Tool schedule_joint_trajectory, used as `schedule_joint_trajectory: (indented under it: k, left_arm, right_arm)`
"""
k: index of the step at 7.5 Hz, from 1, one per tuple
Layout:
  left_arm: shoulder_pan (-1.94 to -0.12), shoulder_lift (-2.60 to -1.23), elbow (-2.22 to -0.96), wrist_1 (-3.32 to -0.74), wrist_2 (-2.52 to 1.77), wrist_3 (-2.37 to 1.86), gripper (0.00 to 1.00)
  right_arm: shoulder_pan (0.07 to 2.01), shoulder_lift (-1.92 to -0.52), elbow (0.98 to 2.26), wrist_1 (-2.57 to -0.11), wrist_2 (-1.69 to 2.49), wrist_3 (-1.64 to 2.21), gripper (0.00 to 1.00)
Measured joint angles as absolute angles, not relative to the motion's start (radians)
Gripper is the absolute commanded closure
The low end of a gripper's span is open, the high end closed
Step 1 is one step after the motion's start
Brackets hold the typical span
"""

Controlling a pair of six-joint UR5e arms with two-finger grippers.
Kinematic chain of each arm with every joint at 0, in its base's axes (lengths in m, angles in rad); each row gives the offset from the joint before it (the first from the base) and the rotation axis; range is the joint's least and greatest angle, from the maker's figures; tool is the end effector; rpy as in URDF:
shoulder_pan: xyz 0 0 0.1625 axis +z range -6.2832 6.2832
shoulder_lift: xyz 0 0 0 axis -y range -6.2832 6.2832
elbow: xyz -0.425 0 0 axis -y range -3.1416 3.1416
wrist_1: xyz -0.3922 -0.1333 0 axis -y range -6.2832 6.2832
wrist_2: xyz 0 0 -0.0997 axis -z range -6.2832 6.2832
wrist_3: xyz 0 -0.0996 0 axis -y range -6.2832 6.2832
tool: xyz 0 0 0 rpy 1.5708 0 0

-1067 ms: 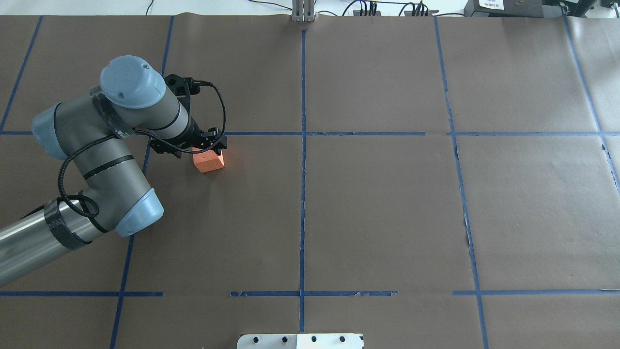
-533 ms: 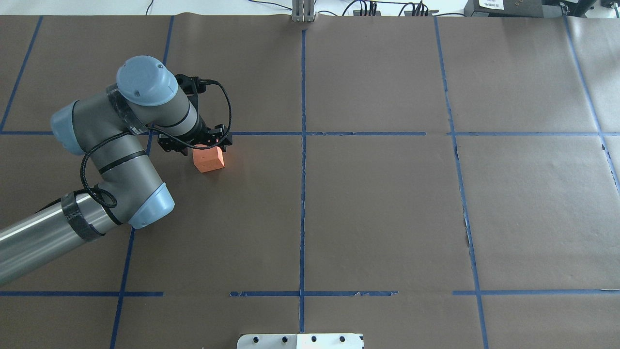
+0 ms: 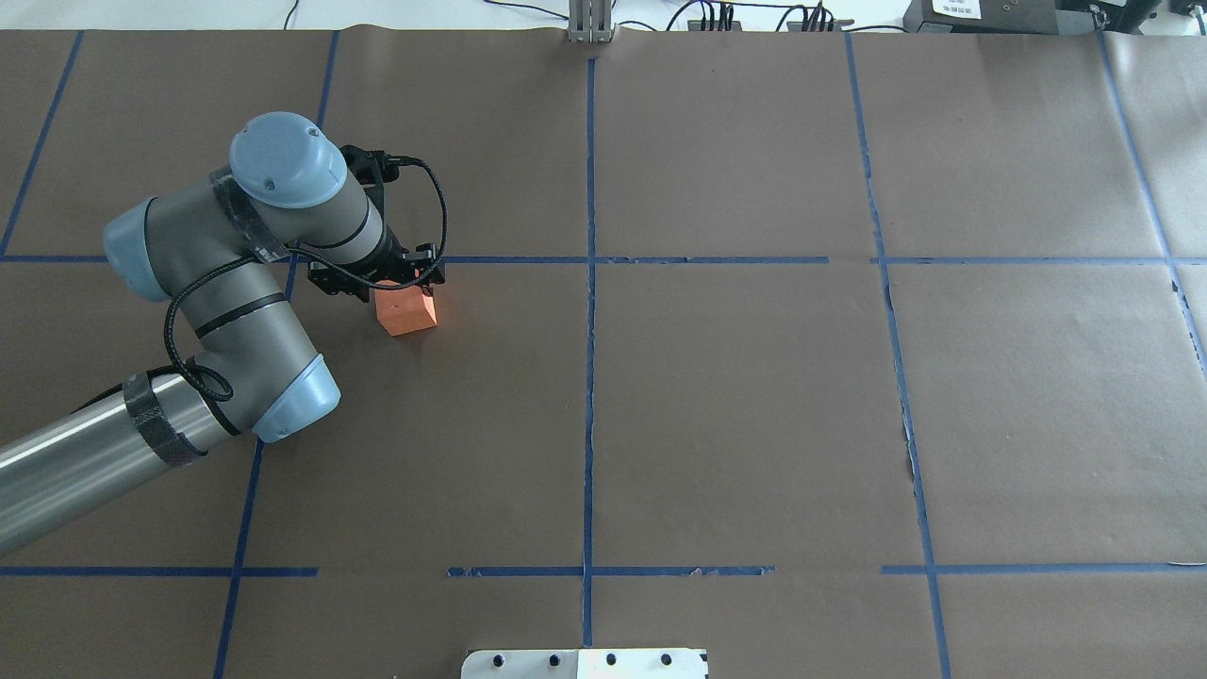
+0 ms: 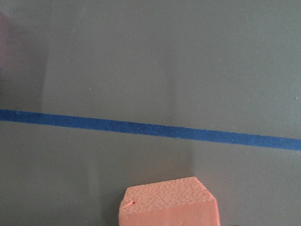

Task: Arrange blocks in a line
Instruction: 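Lower the left gripper over the orange cube and close on it, then carry the orange cube with the left gripper toward the pink cube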

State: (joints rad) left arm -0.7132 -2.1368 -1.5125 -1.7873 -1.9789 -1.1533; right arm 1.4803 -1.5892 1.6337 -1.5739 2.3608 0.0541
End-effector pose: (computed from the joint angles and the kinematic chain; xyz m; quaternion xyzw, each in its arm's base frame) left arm 0.4725 -0.5327 0.3330 0.0258 0.3944 -0.0639 0.9163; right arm 0.0183 -0.4902 0.6359 -0.0087 -0.3851 -0.0248 0.9225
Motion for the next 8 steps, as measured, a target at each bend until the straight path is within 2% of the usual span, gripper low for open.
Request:
schedule_joint_trajectory:
  k: [2,3,8]
  left_arm:
    - [-0.714,-2.137,-1.506,-1.798,-1.980,-1.154,0.86]
    - [-0.717,-2.137,-1.515,-1.796,-1.980,-1.154,1.00]
    - [-0.813,-2.097,-1.683,-1.675,-1.979,-0.990,1.00]
  right_arm:
    - [1.480,-1.589,1.634,-1.574,2.361,0.054,0.00]
    - [1.480,-1.589,1.634,-1.574,2.361,0.054,0.00]
    - [1.480,-1.589,1.634,-1.574,2.361,0.054,0.00]
